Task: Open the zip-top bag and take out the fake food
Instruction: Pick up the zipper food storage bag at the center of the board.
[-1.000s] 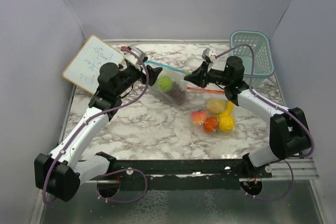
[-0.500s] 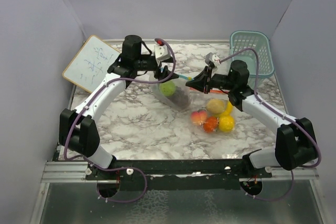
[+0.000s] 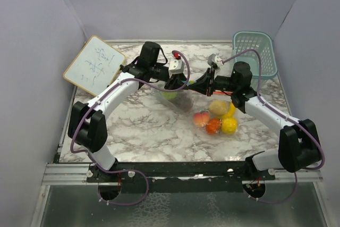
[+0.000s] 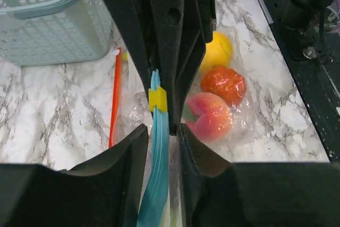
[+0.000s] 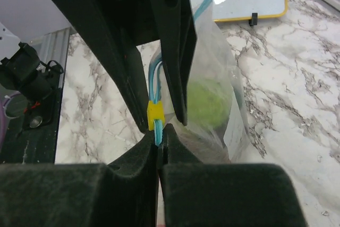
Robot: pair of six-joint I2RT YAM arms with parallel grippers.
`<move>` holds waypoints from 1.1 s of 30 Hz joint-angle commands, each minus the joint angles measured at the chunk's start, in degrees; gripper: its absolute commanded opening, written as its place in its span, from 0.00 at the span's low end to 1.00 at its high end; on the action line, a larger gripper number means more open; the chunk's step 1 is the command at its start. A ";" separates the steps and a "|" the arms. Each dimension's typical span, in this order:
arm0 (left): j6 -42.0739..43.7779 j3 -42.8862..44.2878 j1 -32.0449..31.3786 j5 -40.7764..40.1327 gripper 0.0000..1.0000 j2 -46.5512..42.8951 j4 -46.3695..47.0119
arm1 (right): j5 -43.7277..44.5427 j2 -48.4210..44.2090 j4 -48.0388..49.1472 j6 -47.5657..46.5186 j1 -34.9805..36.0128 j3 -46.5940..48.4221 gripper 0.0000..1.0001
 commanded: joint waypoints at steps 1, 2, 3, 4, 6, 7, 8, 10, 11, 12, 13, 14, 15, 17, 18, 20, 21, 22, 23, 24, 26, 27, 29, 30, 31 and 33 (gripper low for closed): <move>1.85 1.95 -1.17 1.10 0.15 0.97 -2.02 | -1.56 -0.63 2.90 1.87 -0.04 1.00 0.01; 1.93 2.22 -1.40 1.28 0.04 1.17 -2.19 | -1.67 -0.85 3.23 2.28 -0.04 0.85 0.02; 1.95 2.41 -1.53 1.33 0.00 1.27 -2.33 | -1.78 -1.03 3.43 2.56 -0.04 0.71 0.01; 1.90 2.55 -1.61 1.36 0.00 1.37 -2.48 | -1.77 -1.29 3.33 2.76 -0.04 0.63 0.01; 1.91 2.61 -1.72 1.69 0.00 1.24 -2.91 | -1.03 -2.07 3.01 2.85 -0.04 0.08 0.01; 1.94 2.51 -1.79 2.06 0.00 1.02 -3.14 | -0.30 -2.77 3.06 2.90 -0.04 -0.41 0.02; 1.98 2.38 -1.75 2.62 0.00 0.72 -3.41 | 0.51 -3.45 3.48 2.95 -0.04 -1.06 0.04; 2.35 2.31 -1.76 3.37 0.00 0.36 -3.96 | 1.92 -4.99 5.30 3.40 -0.06 -2.58 0.18; 2.25 2.35 -1.77 3.37 0.00 0.34 -4.00 | 2.09 -5.52 5.72 3.49 -0.04 -3.08 0.28; 1.99 2.45 -1.74 3.34 0.00 0.44 -4.19 | 2.07 -5.91 5.79 3.33 -0.08 -3.17 0.36; 1.96 2.82 -1.76 3.28 0.00 0.64 -4.65 | 2.11 -6.14 5.48 3.13 -0.04 -3.07 0.41; 1.94 3.36 -1.77 3.38 0.00 0.94 -5.32 | 2.25 -6.25 4.61 2.68 -0.05 -2.72 0.45; 2.26 3.95 -1.74 3.55 0.00 1.26 -6.30 | 2.41 -6.36 3.51 1.85 -0.04 -2.43 0.46; 2.91 5.38 -1.74 3.71 0.00 1.77 -8.62 | 2.76 -6.38 1.68 0.17 -0.08 -2.15 0.48; 3.51 6.10 -1.75 3.63 0.00 1.94 -10.09 | 2.91 -6.38 0.81 -0.72 -0.06 -2.04 0.48; 4.03 7.11 -1.79 3.33 0.00 1.89 -11.87 | 2.79 -6.38 -0.37 -1.88 -0.05 -2.10 0.49; 3.84 7.21 -1.76 2.94 0.00 1.73 -11.97 | 2.27 -6.50 -1.20 -2.60 -0.10 -2.14 0.51; 3.12 7.11 -1.74 2.45 0.00 1.43 -11.58 | 1.79 -6.73 -1.76 -3.23 -0.04 -2.37 0.54; 2.46 6.94 -1.77 2.20 0.00 1.21 -10.71 | 1.28 -7.03 -2.34 -3.76 -0.04 -2.74 0.58; 2.17 6.70 -1.76 2.00 0.00 0.95 -10.14 | 0.90 -7.53 -2.64 -4.19 -0.04 -3.23 0.62; 1.81 6.17 -1.79 1.71 0.00 0.63 -9.47 | 0.80 -9.01 -2.15 -4.23 -0.04 -4.42 0.68; 1.76 5.91 -1.79 1.62 0.00 0.60 -9.25 | 1.60 -9.80 -1.29 -3.63 -0.04 -4.97 0.72; 1.60 5.30 -1.74 1.43 0.00 0.52 -8.82 | 3.12 -10.79 -0.17 -2.66 -0.04 -5.74 0.75; 1.58 4.99 -1.74 1.43 0.01 0.51 -8.58 | 4.07 -11.05 -0.60 -2.82 -0.07 -5.64 0.75; 1.38 4.68 -1.74 1.32 0.03 0.44 -8.32 | 4.82 -11.12 -1.61 -3.37 -0.04 -5.27 0.75; 1.24 4.29 -1.68 0.50 0.10 0.38 -8.24 | 5.40 -11.17 -4.03 -4.90 -0.08 -4.69 0.75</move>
